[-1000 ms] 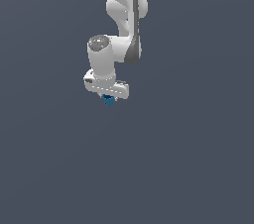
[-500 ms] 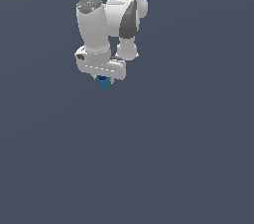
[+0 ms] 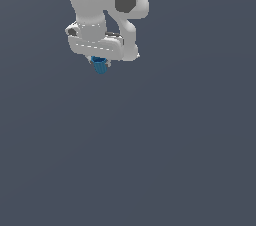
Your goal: Pick up the object and move it to a goal position.
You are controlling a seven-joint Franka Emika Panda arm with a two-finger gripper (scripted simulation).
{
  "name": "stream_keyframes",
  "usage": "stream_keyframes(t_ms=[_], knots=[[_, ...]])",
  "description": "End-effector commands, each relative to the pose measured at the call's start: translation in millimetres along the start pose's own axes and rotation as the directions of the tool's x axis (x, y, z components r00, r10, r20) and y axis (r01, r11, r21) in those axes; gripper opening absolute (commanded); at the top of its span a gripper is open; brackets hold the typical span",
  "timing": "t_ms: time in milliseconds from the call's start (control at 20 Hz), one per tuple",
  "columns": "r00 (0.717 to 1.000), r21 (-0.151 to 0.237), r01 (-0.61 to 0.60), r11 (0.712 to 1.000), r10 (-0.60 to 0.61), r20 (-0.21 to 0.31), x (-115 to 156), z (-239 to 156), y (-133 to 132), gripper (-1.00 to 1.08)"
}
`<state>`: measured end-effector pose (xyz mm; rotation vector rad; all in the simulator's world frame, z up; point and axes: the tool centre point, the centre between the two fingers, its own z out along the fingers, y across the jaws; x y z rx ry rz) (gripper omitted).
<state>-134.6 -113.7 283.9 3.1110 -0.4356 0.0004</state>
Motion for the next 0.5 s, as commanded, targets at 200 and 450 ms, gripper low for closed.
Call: stream_keyframes(t_ms=[200, 450], knots=[[1.0, 0.0, 0.001, 1.0, -0.001, 0.0, -5, -28, 5, -1.0], [1.0, 0.0, 0.001, 1.0, -0.001, 0.0, -5, -34, 6, -1.0]])
